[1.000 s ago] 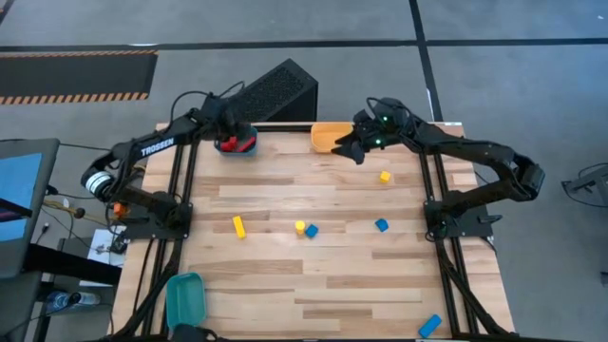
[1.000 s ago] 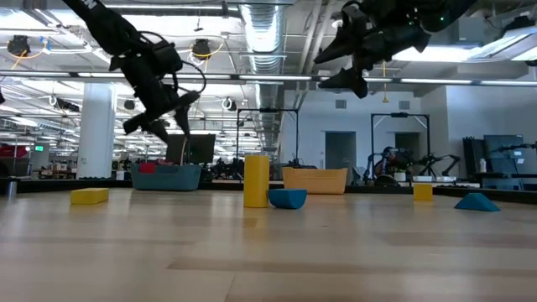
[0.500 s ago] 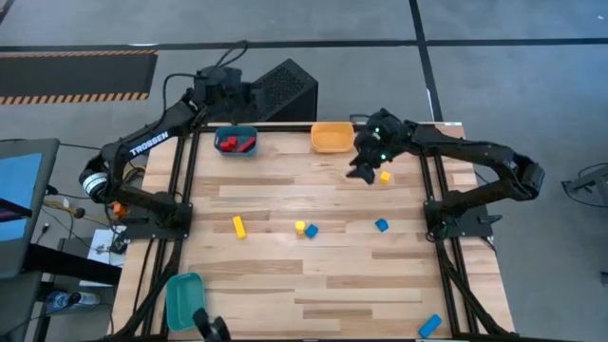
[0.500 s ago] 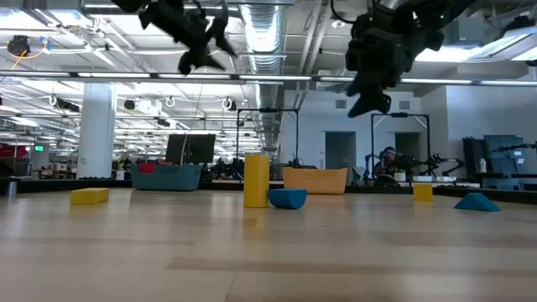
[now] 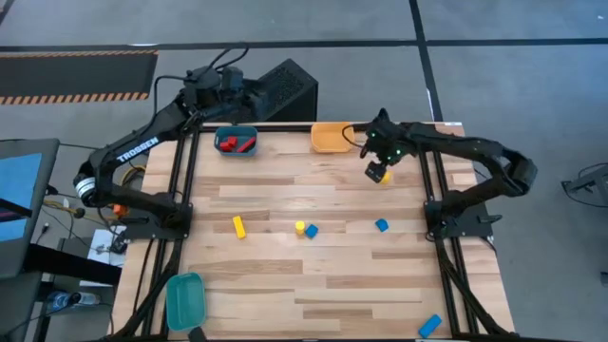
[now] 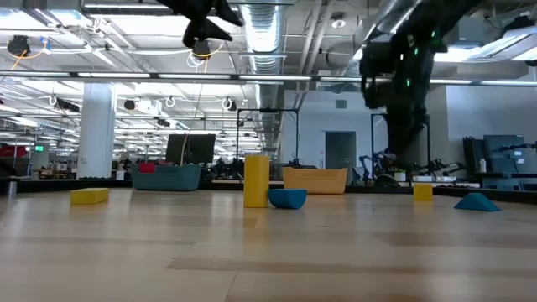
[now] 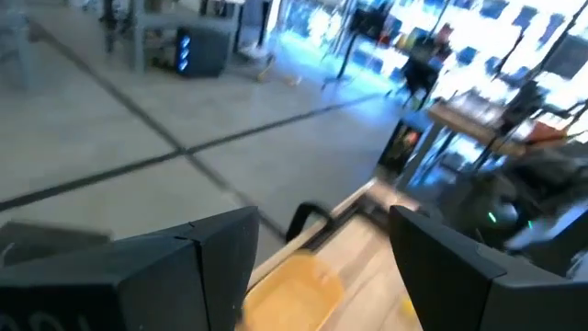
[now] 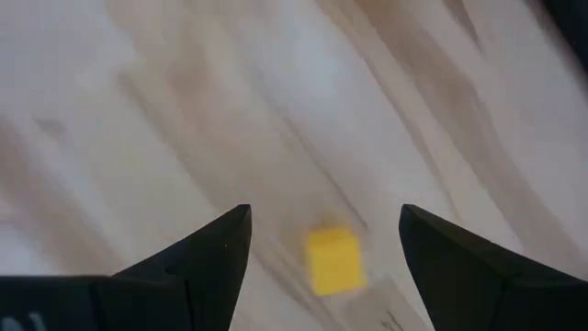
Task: Sort & place blocks by color
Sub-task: Put the top yellow block into the yellow bin
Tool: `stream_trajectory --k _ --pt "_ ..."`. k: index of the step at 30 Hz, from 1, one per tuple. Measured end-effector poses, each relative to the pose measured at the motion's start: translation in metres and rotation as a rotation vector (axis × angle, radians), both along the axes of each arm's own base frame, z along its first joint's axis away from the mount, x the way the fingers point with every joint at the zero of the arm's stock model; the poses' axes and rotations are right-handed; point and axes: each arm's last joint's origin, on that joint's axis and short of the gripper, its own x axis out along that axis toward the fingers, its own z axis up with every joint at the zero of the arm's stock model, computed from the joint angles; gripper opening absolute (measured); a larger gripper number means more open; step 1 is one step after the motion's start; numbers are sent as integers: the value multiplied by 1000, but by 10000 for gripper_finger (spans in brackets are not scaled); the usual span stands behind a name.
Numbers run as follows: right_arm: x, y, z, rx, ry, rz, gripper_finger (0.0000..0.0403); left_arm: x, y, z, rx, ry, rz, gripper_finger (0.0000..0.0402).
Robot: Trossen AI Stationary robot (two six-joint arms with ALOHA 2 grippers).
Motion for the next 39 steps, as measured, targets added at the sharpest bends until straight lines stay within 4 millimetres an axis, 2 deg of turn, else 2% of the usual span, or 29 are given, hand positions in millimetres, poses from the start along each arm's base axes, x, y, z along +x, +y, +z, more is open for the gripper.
stream_trajectory --k 2,7,14,22,27,33,39 --pt "-5 -7 -17 59 74 -41 295 -6 -3 -2 -22 52 21 228" --pt "-2 -12 -38 129 161 -51 295 -15 -13 -8 -72 148 11 228" --pt "3 -6 -55 185 253 -32 295 -13 -22 -19 -140 251 -29 228" --pt "6 -9 -66 163 306 -68 285 1 -37 -32 -139 261 -106 228" --pt "9 -6 -67 165 303 -55 235 16 -52 -40 -119 206 -157 228" --pt "12 -2 -66 168 301 -33 117 25 -75 -44 -84 252 -167 228" --pt "17 9 -65 211 275 -65 114 25 -91 -41 -21 276 -184 224"
